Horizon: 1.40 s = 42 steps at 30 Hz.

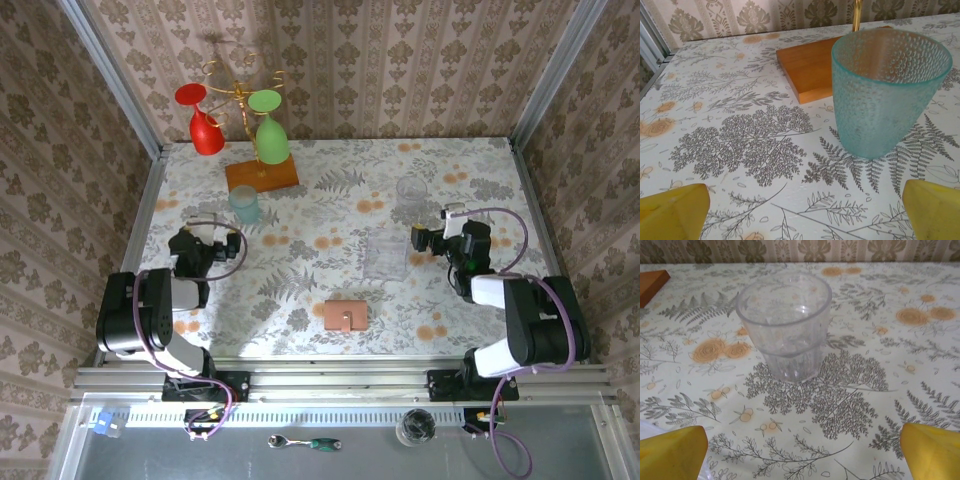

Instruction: Take the credit cards out of the card holder

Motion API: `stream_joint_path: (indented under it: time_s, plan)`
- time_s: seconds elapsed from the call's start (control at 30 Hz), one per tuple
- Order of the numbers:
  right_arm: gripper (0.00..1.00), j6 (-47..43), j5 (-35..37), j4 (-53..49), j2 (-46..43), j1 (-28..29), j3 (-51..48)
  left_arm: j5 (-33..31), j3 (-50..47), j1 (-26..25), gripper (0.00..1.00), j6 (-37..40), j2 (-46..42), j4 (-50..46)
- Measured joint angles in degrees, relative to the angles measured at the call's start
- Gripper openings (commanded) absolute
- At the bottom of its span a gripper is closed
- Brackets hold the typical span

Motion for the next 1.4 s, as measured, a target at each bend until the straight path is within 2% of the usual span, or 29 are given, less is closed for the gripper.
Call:
stream_joint_path:
  time_s: [0.27,0.53,0.7,0.9,1.13,1.4]
  plan:
    - [0.99,1.4,2.2,-15.3,-6.4,0.9,8.5,-5.7,2.3,-2.3,1.0,0.0,-11.0,-10.3]
    - [0.81,6.7,6.9,-33.1,-8.0,5.8,15.6,-6.9,11.2,-4.7,1.0,-2.4,-18.2,-25.7]
    - [0.67,12.5,8.9,-44.0,-9.4,9.1,18.8,-6.8,17.0,-5.9,1.0,-6.0,-21.6,-38.7]
    - [0.57,19.0,10.6,-54.9,-9.7,12.4,21.9,-6.8,24.8,-5.9,1.0,-10.3,-24.8,-55.1]
    - [0.44,23.6,10.6,-62.8,-7.0,14.6,24.1,-5.3,33.7,-5.9,1.0,-11.0,-25.7,-69.6]
    - [0.32,27.2,9.6,-65.4,-1.9,14.9,25.0,-5.1,31.6,-5.4,1.0,-9.8,-29.1,-71.8]
